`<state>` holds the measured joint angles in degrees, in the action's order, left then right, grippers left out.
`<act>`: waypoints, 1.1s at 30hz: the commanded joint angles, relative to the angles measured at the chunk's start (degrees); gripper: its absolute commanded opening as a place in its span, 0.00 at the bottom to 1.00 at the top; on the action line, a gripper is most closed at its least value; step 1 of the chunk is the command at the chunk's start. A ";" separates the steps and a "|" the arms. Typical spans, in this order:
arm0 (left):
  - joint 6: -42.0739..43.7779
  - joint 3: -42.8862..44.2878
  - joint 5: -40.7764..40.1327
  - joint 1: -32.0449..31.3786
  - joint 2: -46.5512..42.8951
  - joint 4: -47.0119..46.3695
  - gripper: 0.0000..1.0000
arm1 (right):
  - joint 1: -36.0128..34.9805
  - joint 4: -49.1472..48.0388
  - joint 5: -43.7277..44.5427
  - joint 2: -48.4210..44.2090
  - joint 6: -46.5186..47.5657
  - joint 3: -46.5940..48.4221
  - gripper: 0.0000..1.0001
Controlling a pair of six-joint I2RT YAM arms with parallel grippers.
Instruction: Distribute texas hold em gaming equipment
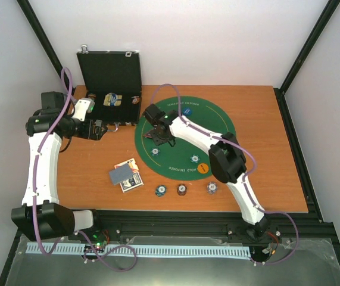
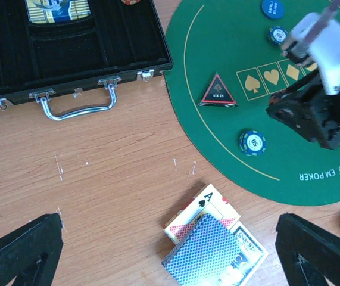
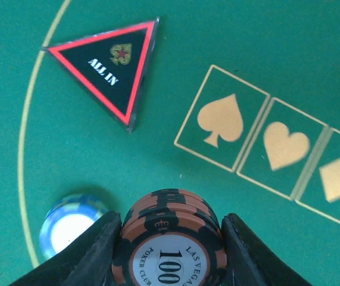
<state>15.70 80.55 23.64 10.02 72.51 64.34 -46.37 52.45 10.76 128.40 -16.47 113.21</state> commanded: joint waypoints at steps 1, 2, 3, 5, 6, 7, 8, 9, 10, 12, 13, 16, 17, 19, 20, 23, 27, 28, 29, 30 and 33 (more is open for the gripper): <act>-1.32 2.19 1.04 0.39 0.39 -0.56 1.00 | 1.20 3.22 -1.13 5.26 1.55 6.34 0.15; -1.29 2.18 0.93 0.41 0.31 -0.65 1.00 | 1.39 3.06 -1.52 6.14 1.53 6.92 0.15; -1.28 2.11 0.95 0.41 0.27 -0.70 1.00 | 1.57 3.02 -1.89 6.87 1.64 7.34 0.15; -1.11 2.18 0.83 0.43 0.22 -0.65 1.00 | 1.78 2.94 -2.07 8.28 1.64 7.79 0.15; -1.04 2.25 0.80 0.44 0.20 -0.55 1.00 | 1.92 2.93 -2.22 8.83 1.62 7.89 0.15; -1.04 2.24 0.89 0.44 0.18 -0.51 1.00 | 1.98 2.83 -2.37 9.32 1.62 7.90 0.15; -0.96 2.21 0.96 0.42 0.11 -0.45 1.00 | 2.10 2.75 -2.61 9.70 1.64 7.84 0.16; -0.94 2.24 0.94 0.38 0.06 -0.44 1.00 | 2.15 2.68 -2.70 10.11 1.62 7.90 0.15; -0.92 2.17 0.96 0.43 0.00 -0.44 1.00 | 2.23 2.59 -2.81 10.37 1.62 7.97 0.15; -0.79 2.26 0.89 0.41 -0.04 -0.44 1.00 | 2.25 2.39 -3.21 11.01 1.54 8.23 0.15; -0.72 2.14 0.82 0.37 -0.15 -0.44 1.00 | 2.25 2.28 -3.48 11.21 1.45 8.40 0.15; -0.59 1.91 0.60 0.41 -0.22 -0.52 1.00 | 2.25 2.28 -4.47 11.98 1.20 9.34 0.15; -0.52 1.85 0.61 0.42 -0.26 -0.53 1.00 | 2.25 2.31 -4.85 12.17 1.18 9.59 0.15; -0.50 1.67 0.53 0.40 -0.32 -0.61 1.00 | 2.25 2.18 -5.57 12.38 1.03 9.65 0.15; -0.46 1.57 0.49 0.37 -0.34 -0.69 1.00 | 2.18 2.20 -5.97 12.48 1.00 9.81 0.16; -0.41 1.46 0.49 0.42 -0.44 -0.88 1.00 | 2.00 2.37 -6.02 12.71 1.01 9.84 0.16; -0.63 1.53 0.63 0.37 -0.53 -0.92 1.00 | 1.99 2.58 -5.57 13.01 1.00 9.80 0.18; -0.67 1.46 0.75 0.38 -0.53 -0.96 1.00 | 1.99 2.53 -5.51 13.09 1.12 9.82 0.18; -0.75 1.45 0.72 0.41 -0.59 -1.03 1.00 | 1.98 2.40 -5.53 13.18 1.16 9.90 0.19; -0.76 1.38 0.81 0.42 -0.61 -1.03 1.00 | 1.98 2.40 -5.64 13.26 1.24 10.15 0.21; -0.72 1.45 0.81 0.39 -0.62 -0.99 1.00 | 2.07 3.19 -5.94 13.73 1.60 11.42 0.34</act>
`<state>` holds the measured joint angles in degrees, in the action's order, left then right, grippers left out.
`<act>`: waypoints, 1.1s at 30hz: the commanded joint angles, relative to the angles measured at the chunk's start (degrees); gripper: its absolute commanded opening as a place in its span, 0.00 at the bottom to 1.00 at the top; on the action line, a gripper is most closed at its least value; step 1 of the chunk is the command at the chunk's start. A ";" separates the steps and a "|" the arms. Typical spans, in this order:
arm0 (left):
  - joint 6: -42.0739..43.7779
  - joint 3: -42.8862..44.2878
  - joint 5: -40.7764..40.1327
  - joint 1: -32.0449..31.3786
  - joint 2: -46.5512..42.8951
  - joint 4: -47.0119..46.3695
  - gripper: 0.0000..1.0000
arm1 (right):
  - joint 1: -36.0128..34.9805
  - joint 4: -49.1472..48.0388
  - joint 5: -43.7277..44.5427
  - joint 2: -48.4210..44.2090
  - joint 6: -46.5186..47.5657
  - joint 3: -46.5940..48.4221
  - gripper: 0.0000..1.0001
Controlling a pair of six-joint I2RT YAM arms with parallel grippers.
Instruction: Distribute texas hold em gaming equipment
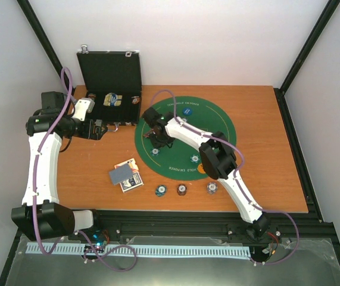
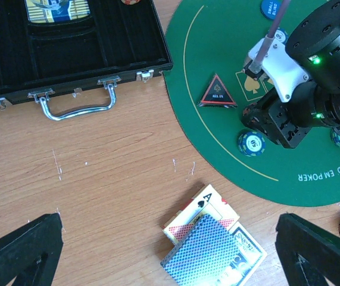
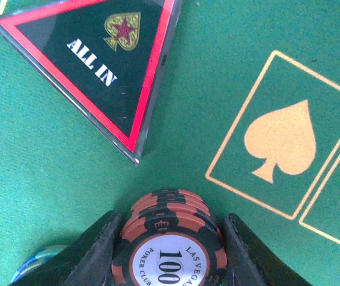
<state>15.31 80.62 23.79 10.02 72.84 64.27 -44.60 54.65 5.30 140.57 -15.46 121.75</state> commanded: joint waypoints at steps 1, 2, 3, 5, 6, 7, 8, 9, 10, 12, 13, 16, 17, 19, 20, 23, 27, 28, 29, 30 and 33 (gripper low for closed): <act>-0.24 1.38 0.69 0.38 -0.94 -0.96 1.00 | 0.35 1.38 -0.84 1.55 0.65 2.96 0.40; -0.30 1.53 0.59 0.35 -1.01 -0.99 1.00 | 0.38 1.81 -1.16 1.36 0.74 4.46 0.44; -0.40 1.63 0.59 0.41 -1.03 -1.03 1.00 | 0.39 2.08 -1.26 1.00 0.80 5.06 0.46; -0.52 1.83 0.73 0.42 -1.04 -0.97 1.00 | 0.48 2.48 -0.63 -0.04 0.88 5.43 0.51; -0.59 1.87 0.73 0.42 -0.97 -0.99 1.00 | 0.54 2.74 -0.40 -0.50 0.99 5.69 0.53; -0.67 1.95 0.81 0.39 -0.95 -0.99 1.00 | 0.61 3.08 -0.32 -1.01 1.10 6.17 0.54; -0.78 1.93 0.83 0.38 -0.94 -0.99 1.00 | 0.63 3.41 -0.13 -1.51 1.26 6.55 0.56; -0.85 1.87 0.89 0.41 -0.94 -0.95 1.00 | 0.73 3.73 -0.05 -1.93 1.52 6.83 0.57; -0.90 1.90 0.91 0.42 -0.99 -0.86 1.00 | 0.74 4.23 0.26 -2.29 1.68 7.23 0.57; -0.94 1.79 0.99 0.40 -1.22 -0.86 1.00 | 0.76 5.25 0.97 -2.84 1.88 8.27 0.57; -0.85 1.70 0.91 0.36 -1.28 -0.90 1.00 | 0.74 5.89 1.51 -3.18 1.86 8.69 0.57; -0.85 1.72 0.45 0.38 -1.54 -0.74 1.00 | 0.70 7.58 2.43 -5.71 1.55 8.22 0.57; -0.81 1.72 0.44 0.36 -1.53 -0.69 1.00 | 0.55 7.30 2.77 -7.62 1.35 6.06 0.58; -0.72 1.99 0.42 0.43 -1.60 -0.35 1.00 | -0.10 4.87 3.28 -13.18 1.00 -2.15 0.60; -0.66 2.04 0.47 0.39 -1.62 -0.23 1.00 | -0.52 3.17 3.22 -16.70 0.58 -6.89 0.61; -0.59 1.92 0.46 0.40 -1.58 -0.30 1.00 | -2.50 -0.63 3.66 -27.90 -1.20 -21.13 0.64; -0.59 1.56 0.98 0.42 -1.75 -0.34 1.00 | -6.49 -3.83 3.83 -39.18 -5.13 -38.28 0.70; -0.63 1.38 0.95 0.37 -1.82 -0.42 1.00 | -7.62 -4.44 3.97 -41.45 -6.29 -41.75 0.71; -0.65 1.27 1.12 0.40 -1.90 -0.40 1.00 | -8.80 -4.88 3.85 -43.19 -7.58 -44.81 0.71; -0.62 1.26 1.06 0.36 -1.93 -0.39 1.00 | -10.20 -5.32 3.78 -44.74 -9.11 -47.66 0.72; -0.39 1.29 0.89 0.38 -2.02 -0.04 1.00 | -12.91 -7.16 2.86 -47.76 -12.04 -54.78 0.73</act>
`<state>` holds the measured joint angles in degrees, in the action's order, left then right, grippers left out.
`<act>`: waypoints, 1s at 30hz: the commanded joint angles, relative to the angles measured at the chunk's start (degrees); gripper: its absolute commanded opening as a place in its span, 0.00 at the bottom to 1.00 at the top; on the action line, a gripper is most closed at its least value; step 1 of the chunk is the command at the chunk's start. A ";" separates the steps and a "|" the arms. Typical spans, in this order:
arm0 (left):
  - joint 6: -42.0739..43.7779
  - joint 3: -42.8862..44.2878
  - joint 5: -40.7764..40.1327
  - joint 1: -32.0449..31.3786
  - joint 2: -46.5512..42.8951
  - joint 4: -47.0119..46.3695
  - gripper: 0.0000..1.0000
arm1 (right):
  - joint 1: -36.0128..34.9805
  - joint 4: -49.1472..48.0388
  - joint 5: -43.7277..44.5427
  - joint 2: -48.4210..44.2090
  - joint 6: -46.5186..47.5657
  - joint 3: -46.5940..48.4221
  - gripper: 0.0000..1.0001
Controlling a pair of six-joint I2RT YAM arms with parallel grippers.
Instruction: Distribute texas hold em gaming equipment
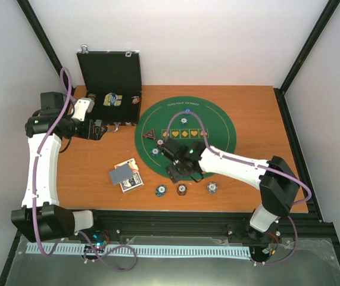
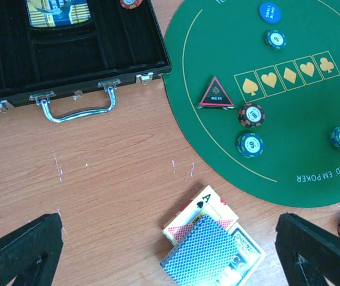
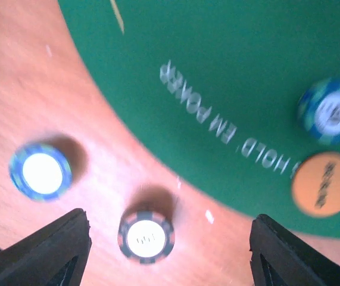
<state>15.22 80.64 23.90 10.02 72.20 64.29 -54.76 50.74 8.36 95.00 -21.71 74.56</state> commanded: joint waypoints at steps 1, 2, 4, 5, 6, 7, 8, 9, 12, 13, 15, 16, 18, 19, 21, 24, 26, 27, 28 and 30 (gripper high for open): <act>-0.23 1.18 0.63 0.39 -1.51 -0.02 1.00 | -3.36 -3.97 -0.64 -2.67 -6.48 -9.10 0.74; -0.21 1.04 0.56 0.39 -1.66 -0.03 1.00 | -3.74 -4.72 -1.08 -2.93 -6.96 -10.43 0.74; -0.19 0.84 0.56 0.41 -1.87 0.03 1.00 | -4.27 -6.06 -2.03 -2.77 -7.57 -12.28 0.74; -0.19 0.77 0.57 0.40 -1.95 0.11 1.00 | -4.49 -6.75 -2.67 -2.54 -7.63 -12.80 0.74; -0.19 0.67 0.65 0.42 -2.02 0.17 1.00 | -4.68 -7.39 -3.23 -2.21 -7.56 -13.10 0.74; -0.22 0.58 0.70 0.39 -2.06 0.16 1.00 | -4.84 -7.78 -3.60 -1.81 -7.41 -13.17 0.74; -0.20 0.49 0.71 0.41 -2.14 0.12 1.00 | -4.95 -8.09 -3.84 -1.31 -7.19 -13.07 0.74; -0.27 0.38 0.68 0.38 -2.20 0.13 1.00 | -4.94 -8.30 -4.01 -0.80 -6.94 -12.98 0.74; -0.28 -0.05 0.74 0.40 -2.24 0.05 1.00 | -4.95 -8.83 -4.10 0.75 -6.36 -12.87 0.75; -0.24 -0.19 0.70 0.43 -2.24 0.00 1.00 | -4.92 -9.08 -4.26 1.19 -6.25 -12.89 0.75; -0.07 -0.17 0.51 0.41 -2.24 0.04 1.00 | -4.96 -9.52 -4.43 2.00 -6.15 -13.19 0.75; -0.02 -0.13 0.45 0.38 -2.24 0.04 1.00 | -4.96 -9.76 -4.56 2.33 -6.19 -13.40 0.74; 0.15 -0.07 0.46 0.43 -2.29 0.13 1.00 | -4.88 -10.15 -4.58 2.89 -6.06 -13.88 0.74; 0.19 -0.05 0.51 0.38 -2.29 0.18 1.00 | -4.83 -10.32 -4.57 3.13 -6.04 -14.08 0.74; 0.32 0.03 0.48 0.40 -2.31 0.22 1.00 | -4.81 -10.67 -4.70 3.58 -5.97 -14.38 0.74; 0.40 0.12 0.45 0.37 -2.24 0.22 1.00 | -4.74 -11.12 -4.83 4.10 -5.97 -14.94 0.73; 0.41 0.21 0.48 0.44 -2.16 0.22 1.00 | -4.59 -11.59 -4.93 4.23 -5.97 -15.55 0.71; 0.46 0.31 0.52 0.44 -2.08 0.22 1.00 | -4.55 -11.81 -5.03 4.29 -5.98 -15.93 0.71; 0.43 0.32 0.50 0.44 -2.07 0.22 1.00 | -4.42 -12.10 -5.16 4.37 -6.08 -16.37 0.70; 0.42 0.31 0.53 0.39 -1.98 0.24 1.00 | -4.18 -12.61 -5.40 4.48 -6.14 -17.14 0.67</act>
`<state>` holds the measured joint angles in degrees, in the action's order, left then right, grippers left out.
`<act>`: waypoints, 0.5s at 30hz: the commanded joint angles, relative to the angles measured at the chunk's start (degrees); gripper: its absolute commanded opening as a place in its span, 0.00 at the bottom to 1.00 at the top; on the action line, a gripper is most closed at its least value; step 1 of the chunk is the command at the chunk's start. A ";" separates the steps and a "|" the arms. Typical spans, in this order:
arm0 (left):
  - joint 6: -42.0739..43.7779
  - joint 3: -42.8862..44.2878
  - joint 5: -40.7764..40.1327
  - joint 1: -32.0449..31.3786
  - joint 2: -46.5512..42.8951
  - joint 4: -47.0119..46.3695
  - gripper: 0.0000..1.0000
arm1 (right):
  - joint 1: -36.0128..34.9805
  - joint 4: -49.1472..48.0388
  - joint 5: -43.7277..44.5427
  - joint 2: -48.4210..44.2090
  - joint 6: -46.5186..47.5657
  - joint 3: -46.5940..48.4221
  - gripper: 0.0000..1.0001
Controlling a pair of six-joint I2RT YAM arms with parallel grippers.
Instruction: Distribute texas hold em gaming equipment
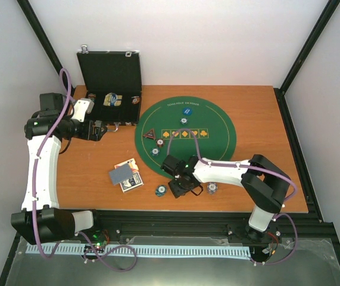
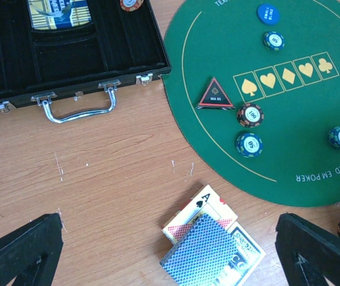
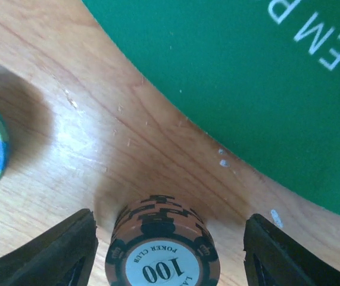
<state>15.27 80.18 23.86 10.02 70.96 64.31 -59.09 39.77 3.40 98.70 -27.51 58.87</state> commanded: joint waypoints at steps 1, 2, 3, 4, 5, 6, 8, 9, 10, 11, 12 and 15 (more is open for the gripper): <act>0.36 0.77 0.58 0.42 -0.78 0.20 1.00 | 0.27 -1.89 -0.46 0.65 -0.35 -1.74 0.65; 0.45 0.69 0.51 0.36 -0.78 0.20 1.00 | 0.29 -2.01 -0.54 0.56 -0.48 -2.01 0.63; 0.46 0.72 0.46 0.38 -0.74 0.20 1.00 | 0.29 -2.01 -0.64 0.45 -0.45 -2.05 0.62; 0.47 0.68 0.43 0.42 -0.73 0.20 1.00 | 0.27 -2.05 -0.65 0.30 -0.48 -2.06 0.60; 0.47 0.68 0.43 0.35 -0.73 0.20 1.00 | 0.29 -2.06 -0.66 0.13 -0.45 -1.95 0.59; 0.47 0.81 0.40 0.43 -0.73 0.20 1.00 | 0.27 -1.99 -0.62 -0.07 -0.40 -1.83 0.57; 0.38 0.89 0.40 0.41 -0.76 0.20 1.00 | 0.29 -1.77 -0.63 -0.33 -0.36 -1.48 0.55; 0.38 0.90 0.46 0.43 -0.71 0.19 1.00 | 0.29 -1.65 -0.65 -0.34 -0.36 -1.38 0.55; 0.33 0.94 0.56 0.44 -0.65 0.20 1.00 | 0.25 -1.55 -0.67 -0.42 -0.35 -1.24 0.54; 0.37 0.94 0.56 0.37 -0.69 0.26 1.00 | 0.29 -1.44 -0.67 -0.59 -0.35 -1.14 0.54; 0.38 0.94 0.56 0.40 -0.73 0.28 1.00 | 0.29 -1.37 -0.67 -0.75 -0.33 -1.05 0.54; 0.38 0.91 0.59 0.38 -0.73 0.29 1.00 | 0.27 -0.98 -0.57 -1.32 -0.35 -1.01 0.54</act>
<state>15.27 80.18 23.86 10.02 70.96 64.31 -58.89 38.81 2.92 98.72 -27.49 57.36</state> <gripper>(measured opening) 0.999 0.543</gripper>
